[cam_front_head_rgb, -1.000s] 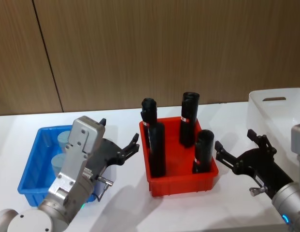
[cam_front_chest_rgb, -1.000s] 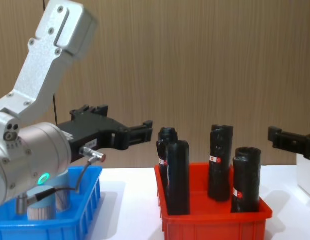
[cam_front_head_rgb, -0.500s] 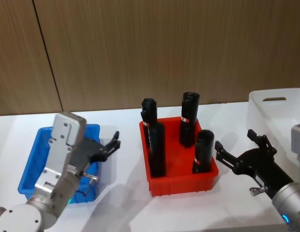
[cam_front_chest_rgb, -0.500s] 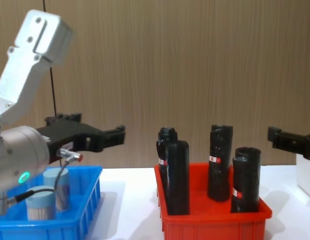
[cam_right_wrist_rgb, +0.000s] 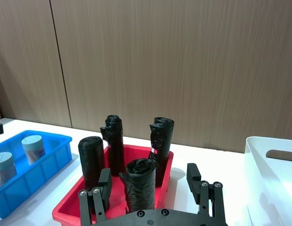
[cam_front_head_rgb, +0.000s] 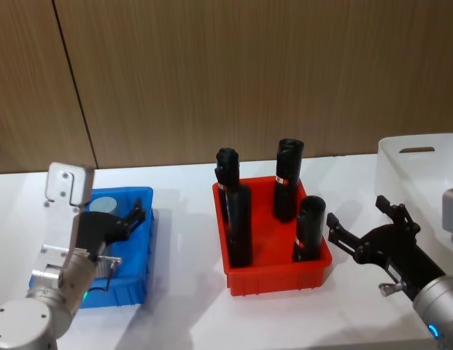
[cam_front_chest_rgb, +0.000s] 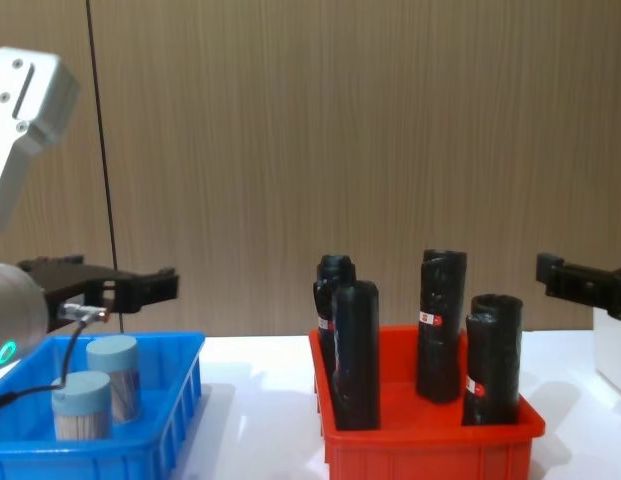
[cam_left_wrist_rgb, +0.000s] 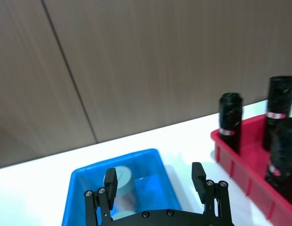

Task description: Pick the cotton swabs from the blue box and place them into the white box.

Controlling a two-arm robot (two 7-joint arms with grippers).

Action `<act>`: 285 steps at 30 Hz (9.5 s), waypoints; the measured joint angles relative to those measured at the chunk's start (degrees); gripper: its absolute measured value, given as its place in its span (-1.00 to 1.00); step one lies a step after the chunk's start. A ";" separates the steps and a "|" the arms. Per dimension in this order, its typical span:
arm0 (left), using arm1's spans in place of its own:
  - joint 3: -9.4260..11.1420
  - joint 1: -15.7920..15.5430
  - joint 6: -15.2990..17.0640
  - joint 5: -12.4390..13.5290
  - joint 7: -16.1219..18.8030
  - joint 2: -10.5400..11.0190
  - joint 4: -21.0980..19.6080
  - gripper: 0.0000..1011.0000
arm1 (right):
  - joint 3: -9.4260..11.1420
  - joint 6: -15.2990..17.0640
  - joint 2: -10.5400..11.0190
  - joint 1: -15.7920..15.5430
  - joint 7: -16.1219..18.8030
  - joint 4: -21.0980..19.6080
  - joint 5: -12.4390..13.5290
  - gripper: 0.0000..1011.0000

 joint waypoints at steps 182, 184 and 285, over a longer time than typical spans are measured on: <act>-2.27 -16.16 10.16 -4.99 -56.68 -3.36 13.20 0.31 | 0.00 0.00 0.00 0.00 0.00 0.00 0.00 0.98; -2.25 -16.28 10.00 -5.05 -56.87 -3.35 13.39 0.31 | 0.00 0.00 0.00 0.00 0.00 0.00 0.00 0.98; -2.11 -16.77 9.41 -5.33 -57.88 -3.28 14.32 0.31 | -6.70 9.94 -7.07 24.56 35.45 20.02 -9.45 0.98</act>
